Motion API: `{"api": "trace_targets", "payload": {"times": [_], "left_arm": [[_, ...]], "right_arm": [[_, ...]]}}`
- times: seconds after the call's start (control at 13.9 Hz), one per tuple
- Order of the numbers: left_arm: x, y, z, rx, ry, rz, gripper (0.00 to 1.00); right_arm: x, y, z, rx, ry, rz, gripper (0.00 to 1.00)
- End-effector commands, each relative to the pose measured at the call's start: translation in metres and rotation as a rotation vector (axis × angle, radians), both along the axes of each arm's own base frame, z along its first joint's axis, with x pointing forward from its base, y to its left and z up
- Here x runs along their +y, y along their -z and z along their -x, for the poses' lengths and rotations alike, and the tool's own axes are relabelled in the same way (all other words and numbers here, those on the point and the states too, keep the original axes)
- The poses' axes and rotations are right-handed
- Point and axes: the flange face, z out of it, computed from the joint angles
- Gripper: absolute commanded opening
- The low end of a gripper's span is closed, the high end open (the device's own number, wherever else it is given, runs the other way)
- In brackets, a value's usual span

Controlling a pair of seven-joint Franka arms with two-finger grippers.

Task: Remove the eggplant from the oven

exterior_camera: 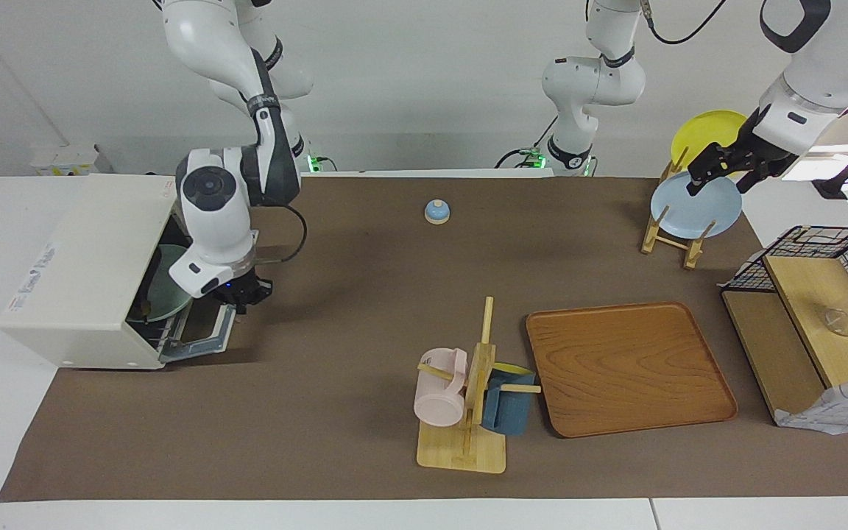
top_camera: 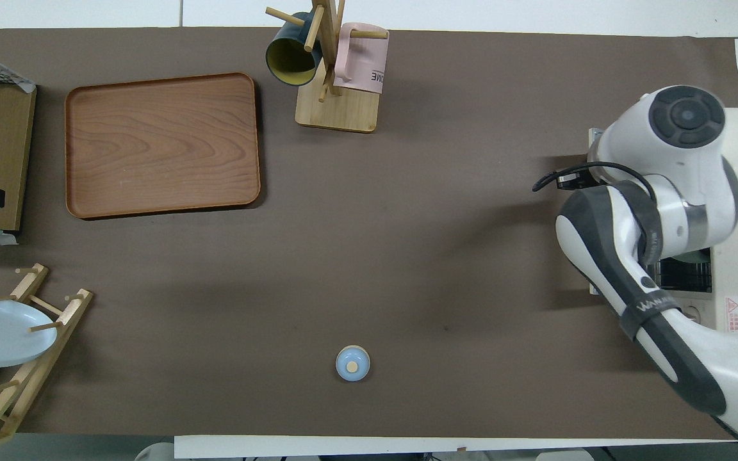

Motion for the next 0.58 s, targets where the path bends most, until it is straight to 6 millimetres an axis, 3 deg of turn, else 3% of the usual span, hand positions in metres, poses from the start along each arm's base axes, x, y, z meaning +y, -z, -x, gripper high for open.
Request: {"api": "trace_targets", "payload": {"times": [0.0,0.14,0.22,0.29,0.43,0.5], "left_arm": [[0.000,-0.002,0.001,0.014,0.015,0.008,1.00],[0.001,-0.002,0.001,0.012,0.013,0.008,1.00],[0.001,-0.003,0.001,0.011,0.013,0.008,1.00],[0.001,-0.002,0.001,0.012,0.013,0.008,1.00],[0.001,-0.002,0.001,0.014,0.014,0.008,1.00],[0.001,-0.003,0.001,0.011,0.013,0.008,1.00]], "right_arm": [[0.009,-0.026,-0.024,-0.021,0.070,-0.064,0.22],[0.009,-0.082,-0.035,-0.009,0.096,-0.067,0.60],[0.002,-0.113,-0.028,-0.013,0.110,-0.063,0.62],[-0.009,-0.124,-0.021,0.007,0.115,-0.046,0.62],[-0.056,-0.110,-0.009,0.060,0.177,-0.039,0.62],[-0.064,-0.099,0.003,0.082,0.166,-0.041,0.61]]}}
